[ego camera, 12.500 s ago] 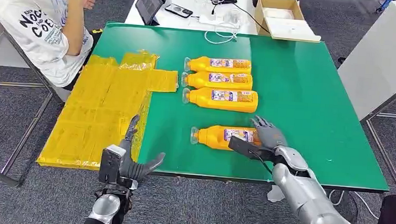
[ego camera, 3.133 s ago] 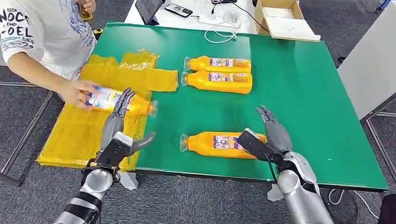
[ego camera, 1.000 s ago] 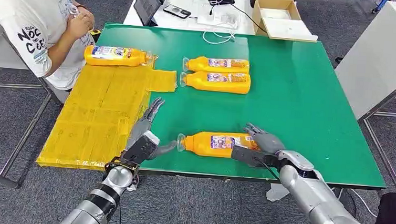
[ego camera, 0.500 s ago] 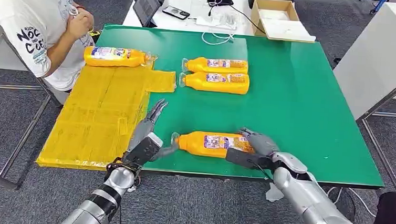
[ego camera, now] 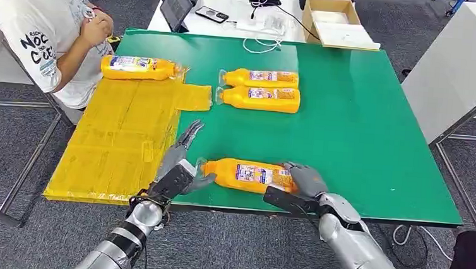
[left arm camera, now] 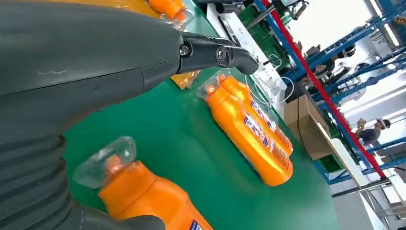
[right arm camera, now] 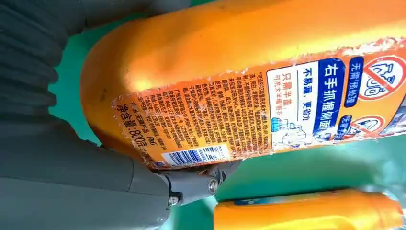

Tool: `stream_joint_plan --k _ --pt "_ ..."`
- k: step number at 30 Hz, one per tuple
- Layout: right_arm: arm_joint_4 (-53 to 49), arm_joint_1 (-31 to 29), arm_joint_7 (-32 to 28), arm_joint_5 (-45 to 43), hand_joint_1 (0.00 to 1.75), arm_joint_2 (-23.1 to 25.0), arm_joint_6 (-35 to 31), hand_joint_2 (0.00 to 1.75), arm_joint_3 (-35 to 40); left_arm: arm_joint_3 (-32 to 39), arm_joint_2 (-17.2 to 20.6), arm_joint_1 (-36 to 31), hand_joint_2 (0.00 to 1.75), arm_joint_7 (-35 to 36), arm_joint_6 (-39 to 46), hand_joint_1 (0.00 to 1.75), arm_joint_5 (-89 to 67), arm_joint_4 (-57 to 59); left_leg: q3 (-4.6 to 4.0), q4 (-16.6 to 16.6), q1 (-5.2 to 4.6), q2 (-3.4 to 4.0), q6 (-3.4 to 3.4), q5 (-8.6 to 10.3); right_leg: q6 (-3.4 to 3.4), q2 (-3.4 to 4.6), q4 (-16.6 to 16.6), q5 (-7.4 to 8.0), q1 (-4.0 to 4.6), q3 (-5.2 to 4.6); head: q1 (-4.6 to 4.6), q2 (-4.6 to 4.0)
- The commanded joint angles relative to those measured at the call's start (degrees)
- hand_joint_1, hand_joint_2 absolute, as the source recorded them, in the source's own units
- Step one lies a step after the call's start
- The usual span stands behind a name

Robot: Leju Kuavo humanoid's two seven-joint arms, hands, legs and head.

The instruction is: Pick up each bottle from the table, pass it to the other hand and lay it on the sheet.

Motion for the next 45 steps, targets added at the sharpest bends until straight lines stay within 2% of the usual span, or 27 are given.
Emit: stream_joint_plan --k 1,3,4,8,9,10,12,14,15,23,25,33,35,38,42,45 --pt "-16.5 8.9 -2.6 -2.0 1.75 6.1 -6.9 1.75 -15.7 1.4 0.1 0.8 1.75 1.1 -0.9 0.0 0.8 0.5 -0.04 0.0 0.0 -0.03 0.0 -0.02 -0.12 -0.08 0.0 -0.04 0.03 -0.01 -0.02 0.0" --pt "-24.6 12.2 -2.8 -2.8 1.75 8.8 -12.1 1.75 -19.9 2.8 0.0 2.1 1.75 1.5 -1.4 0.0 2.4 -1.4 -0.15 0.0 0.0 -0.04 0.0 -0.05 -0.15 -0.07 0.0 -0.08 0.03 -0.08 0.0 0.0" --pt "-26.0 12.8 -2.4 -2.5 1.75 8.8 -12.2 1.75 -19.9 2.8 0.2 2.4 1.75 1.5 -1.5 0.0 2.5 -1.8 -0.13 0.0 0.02 0.01 -0.01 -0.12 -0.2 -0.02 0.1 -0.13 0.05 -0.08 -0.02 0.0" --pt "-26.8 13.2 -1.9 -2.5 1.75 8.6 -12.2 1.75 -20.0 2.8 0.2 2.5 1.75 1.6 -1.7 0.0 2.6 -2.1 -0.29 0.0 0.02 -0.09 0.01 -0.1 -0.14 -0.07 0.0 -0.12 0.06 -0.18 0.02 0.0" --pt "-26.9 13.3 -2.6 -2.2 1.75 9.9 -15.7 1.75 -21.8 3.7 -0.2 2.7 1.75 1.8 -1.0 0.0 3.3 -2.4 -0.11 0.1 0.05 -0.06 0.02 -0.23 -0.25 -0.1 0.0 -0.23 0.11 0.01 -0.02 0.0" --pt "-27.9 13.8 -3.3 -2.4 1.75 10.9 -18.1 1.75 -23.3 4.1 -0.3 3.0 1.75 1.9 -0.8 0.0 3.9 -2.8 -0.27 0.0 -0.03 -0.19 0.01 -0.1 -0.13 -0.1 0.0 -0.14 0.0 -0.13 -0.02 0.0" --pt "-31.2 15.6 -3.3 -4.4 1.75 12.2 -20.6 1.75 -25.8 5.0 -0.3 4.2 1.75 2.1 -0.1 0.0 5.1 -4.4 -0.24 0.0 0.01 -0.16 0.02 -0.16 -0.18 -0.11 0.0 -0.17 0.06 -0.07 0.0 0.0" --pt "-33.6 18.2 -1.2 -4.1 1.75 12.5 -22.1 1.75 -27.8 6.6 -0.3 6.2 1.75 2.0 2.1 0.0 6.1 -7.6 -0.35 0.0 -0.03 -0.24 0.01 -0.13 -0.16 -0.21 0.1 -0.17 0.02 -0.16 0.04 0.0" --pt "-33.2 18.7 0.3 -3.0 1.75 12.5 -23.0 1.75 -28.6 7.8 -0.7 7.0 1.75 0.3 6.4 0.0 5.4 -9.3 -0.5 0.0 -0.05 -0.38 0.01 -0.03 -0.08 -0.31 0.0 -0.11 -0.03 -0.28 -0.02 0.0" --pt "-31.7 18.9 0.5 -3.2 1.75 13.0 -22.9 1.75 -29.9 10.1 -1.3 9.6 1.75 -0.7 9.0 0.0 7.7 -15.5 -0.46 0.0 0.0 -0.23 0.02 -0.13 -0.15 -0.24 0.0 -0.15 0.04 -0.28 0.0 0.0" --pt "-31.2 18.6 0.3 -3.1 1.75 13.1 -22.2 1.75 -29.5 10.3 -1.2 10.3 1.75 1.4 2.7 0.0 13.1 -17.0 -0.52 0.0 0.01 -0.23 0.01 -0.09 -0.13 -0.24 0.0 -0.12 0.04 -0.34 0.02 0.0" --pt "-31.1 18.5 0.2 -3.1 1.75 13.2 -22.1 1.75 -29.3 10.3 -1.2 10.3 1.75 1.7 2.2 0.0 13.6 -17.1 -0.57 0.0 -0.02 -0.25 0.01 -0.04 -0.07 -0.25 0.0 -0.09 0.0 -0.41 -0.02 0.0" --pt "-31.5 18.4 -0.4 -3.3 1.75 13.3 -21.5 1.75 -28.8 10.8 -1.4 10.0 1.75 3.0 -2.1 0.0 18.3 -16.4 -0.56 0.0 -0.02 -0.29 0.01 -0.04 -0.07 -0.28 0.0 -0.1 0.0 -0.39 -0.02 0.0" --pt "-31.4 18.0 -3.4 -4.2 1.75 12.8 -19.4 1.75 -26.3 8.8 -0.2 9.6 1.75 5.6 -13.4 0.0 26.0 -15.8 -0.43 0.0 -0.01 -0.2 0.02 -0.11 -0.15 -0.22 0.0 -0.14 0.03 -0.29 -0.02 0.0" --pt "-29.2 17.5 -10.9 -2.6 1.75 13.6 -18.4 1.75 -19.6 4.0 0.9 7.9 1.75 9.8 -32.0 0.0 38.1 -12.9 -0.4 0.0 0.02 -0.2 0.0 -0.1 -0.17 -0.23 0.0 -0.13 0.06 -0.25 -0.02 0.0" --pt "-27.0 16.9 -15.3 -1.7 1.75 15.7 -19.4 1.75 -14.9 0.0 1.2 6.6 1.75 10.7 -39.6 0.0 43.1 -11.1 -0.41 0.0 0.01 -0.12 -0.01 -0.09 -0.16 -0.15 0.0 -0.11 0.05 -0.29 -0.02 0.0"
